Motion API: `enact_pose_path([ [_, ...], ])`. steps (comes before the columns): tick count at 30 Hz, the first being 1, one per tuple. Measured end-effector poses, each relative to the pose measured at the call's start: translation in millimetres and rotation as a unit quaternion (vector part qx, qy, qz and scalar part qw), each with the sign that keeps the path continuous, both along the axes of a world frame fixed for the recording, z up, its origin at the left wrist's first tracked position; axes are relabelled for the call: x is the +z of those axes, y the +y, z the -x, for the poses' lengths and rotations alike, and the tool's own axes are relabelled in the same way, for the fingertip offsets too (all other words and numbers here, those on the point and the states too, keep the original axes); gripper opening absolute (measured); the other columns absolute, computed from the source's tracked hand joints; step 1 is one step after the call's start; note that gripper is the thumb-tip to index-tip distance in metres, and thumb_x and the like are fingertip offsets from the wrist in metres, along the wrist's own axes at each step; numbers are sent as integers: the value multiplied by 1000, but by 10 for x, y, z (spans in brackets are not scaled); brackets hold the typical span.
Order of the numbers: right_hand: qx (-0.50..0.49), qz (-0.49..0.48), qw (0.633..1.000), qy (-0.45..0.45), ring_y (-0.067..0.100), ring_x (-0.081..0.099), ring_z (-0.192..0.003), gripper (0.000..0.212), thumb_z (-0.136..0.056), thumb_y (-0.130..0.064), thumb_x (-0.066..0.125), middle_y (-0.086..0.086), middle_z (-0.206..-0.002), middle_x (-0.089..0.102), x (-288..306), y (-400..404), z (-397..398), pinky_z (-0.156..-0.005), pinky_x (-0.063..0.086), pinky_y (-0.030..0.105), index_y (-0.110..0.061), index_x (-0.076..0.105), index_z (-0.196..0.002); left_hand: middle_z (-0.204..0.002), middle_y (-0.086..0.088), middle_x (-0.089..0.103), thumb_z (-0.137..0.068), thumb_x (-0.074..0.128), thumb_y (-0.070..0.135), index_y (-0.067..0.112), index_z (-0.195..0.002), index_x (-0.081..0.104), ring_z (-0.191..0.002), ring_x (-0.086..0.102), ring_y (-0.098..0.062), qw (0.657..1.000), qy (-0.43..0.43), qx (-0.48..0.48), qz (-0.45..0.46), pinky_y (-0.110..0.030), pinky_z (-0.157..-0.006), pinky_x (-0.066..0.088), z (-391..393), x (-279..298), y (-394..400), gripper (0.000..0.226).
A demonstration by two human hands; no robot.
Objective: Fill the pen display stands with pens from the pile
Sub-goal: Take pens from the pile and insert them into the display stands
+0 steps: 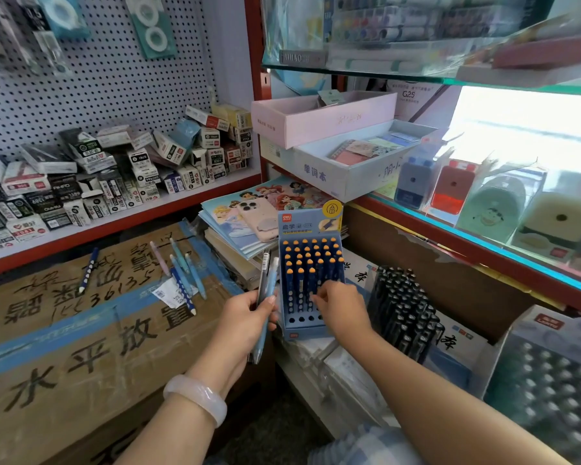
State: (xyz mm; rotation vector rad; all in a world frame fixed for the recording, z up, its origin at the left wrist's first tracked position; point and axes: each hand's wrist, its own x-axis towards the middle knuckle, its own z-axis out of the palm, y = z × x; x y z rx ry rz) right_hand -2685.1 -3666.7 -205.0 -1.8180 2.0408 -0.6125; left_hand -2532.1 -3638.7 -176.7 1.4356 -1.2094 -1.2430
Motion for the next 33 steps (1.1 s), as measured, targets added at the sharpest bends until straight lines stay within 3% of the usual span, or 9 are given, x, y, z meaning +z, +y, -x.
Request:
enact_pose_path([
  [3,-19,31,985,-171,18,64,-74,19,-94,-27,54,3,-77,68,105,99,21,-70,55,32,-14,66,-89,-75,-2,61,-95,49,10,9,-99,63,-66,56,-10,1000,10,-15,8,-18,-60,48,59,31,45,14],
  [5,17,3,938,-345,12,64,-67,20,-96,-24,51,-1,-72,67,279,215,-4,-64,54,22,-14,67,-89,-73,-2,63,-94,51,10,12,-90,65,-66,58,-10,999,28,-40,11,-19,-61,49,127,66,105,15],
  [8,50,-22,889,-455,10,63,-67,22,-97,-18,49,0,-72,67,507,382,33,-69,56,24,-11,68,-88,-63,2,66,-93,51,8,13,-81,64,-60,60,-9,995,74,-63,8,-18,-58,52,260,146,222,18],
  [15,45,9,920,-388,7,58,-68,19,-93,-21,56,0,-79,64,791,672,350,-56,47,14,-7,67,-98,-73,-6,64,-93,51,8,6,-89,65,-62,63,-11,989,90,-115,1,-19,-59,54,529,300,432,15],
  [18,23,49,924,-379,12,57,-70,15,-92,-19,59,2,-77,63,931,788,511,-59,49,19,-7,66,-97,-75,-5,64,-95,50,12,13,-84,65,-70,62,-14,987,61,-145,26,-23,-67,55,688,445,514,19],
  [23,-44,125,924,-357,13,59,-70,7,-90,-20,61,2,-78,64,1265,1071,1027,-72,52,29,-16,64,-86,-84,-5,64,-98,45,21,10,-106,63,-77,61,-15,985,63,-160,16,-27,-64,54,1005,636,636,23],
  [27,-79,178,940,-281,16,59,-64,10,-90,-17,61,6,-75,66,1352,1477,1562,-68,54,31,-18,61,-79,-72,-2,61,-99,39,27,18,-102,59,-58,58,-10,978,76,-194,6,-21,-49,52,1327,711,850,23],
  [30,-104,189,954,-210,13,62,-65,4,-88,-16,62,1,-73,66,1304,1817,1918,-72,56,32,-13,64,-87,-56,2,50,-100,39,27,17,-96,59,-36,42,-4,968,47,-244,17,-15,-35,34,1619,679,1019,23],
  [33,-113,181,963,-167,18,65,-73,5,-88,-13,61,10,-83,68,1238,2100,2155,-74,57,32,-9,63,-90,-55,1,41,-99,39,25,14,-98,57,-34,32,-4,956,49,-289,16,-15,-34,26,1865,642,1180,21],
])
